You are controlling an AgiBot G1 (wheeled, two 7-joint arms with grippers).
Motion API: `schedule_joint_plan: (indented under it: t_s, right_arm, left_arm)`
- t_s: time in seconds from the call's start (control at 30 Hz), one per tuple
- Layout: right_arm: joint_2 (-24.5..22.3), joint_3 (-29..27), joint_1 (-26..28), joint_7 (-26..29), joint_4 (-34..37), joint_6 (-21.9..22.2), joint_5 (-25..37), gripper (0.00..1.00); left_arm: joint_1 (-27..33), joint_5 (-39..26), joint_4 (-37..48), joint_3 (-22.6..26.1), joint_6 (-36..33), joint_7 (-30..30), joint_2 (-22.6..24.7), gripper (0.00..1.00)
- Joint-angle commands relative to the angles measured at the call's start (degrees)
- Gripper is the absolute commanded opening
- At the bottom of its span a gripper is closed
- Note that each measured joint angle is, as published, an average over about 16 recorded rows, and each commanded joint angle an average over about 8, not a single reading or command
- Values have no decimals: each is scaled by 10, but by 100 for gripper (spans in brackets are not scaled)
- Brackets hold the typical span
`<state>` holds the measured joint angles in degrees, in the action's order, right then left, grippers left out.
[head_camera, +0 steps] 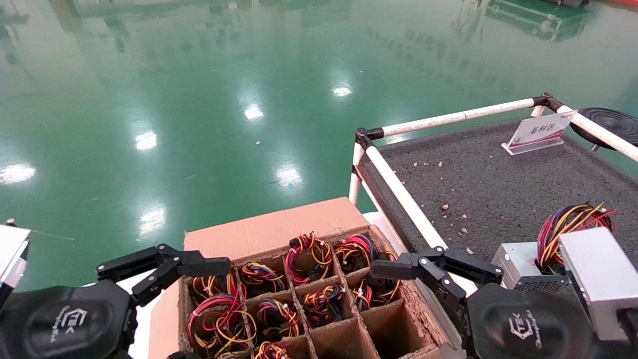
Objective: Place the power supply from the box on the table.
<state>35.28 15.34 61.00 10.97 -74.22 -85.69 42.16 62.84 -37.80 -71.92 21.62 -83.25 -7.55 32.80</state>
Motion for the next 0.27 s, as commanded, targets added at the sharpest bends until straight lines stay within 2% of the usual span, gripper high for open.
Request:
schedule_joint_plan:
  t_s: [0.03,0.27]
  right_arm:
    - [-1,1,1,0,1,0,0,100]
    - [-1,3,3,-1,3,0,-1,100]
  left_arm:
    - [0,0,0,0,0,0,0,100]
    - [0,0,0,0,0,0,0,100]
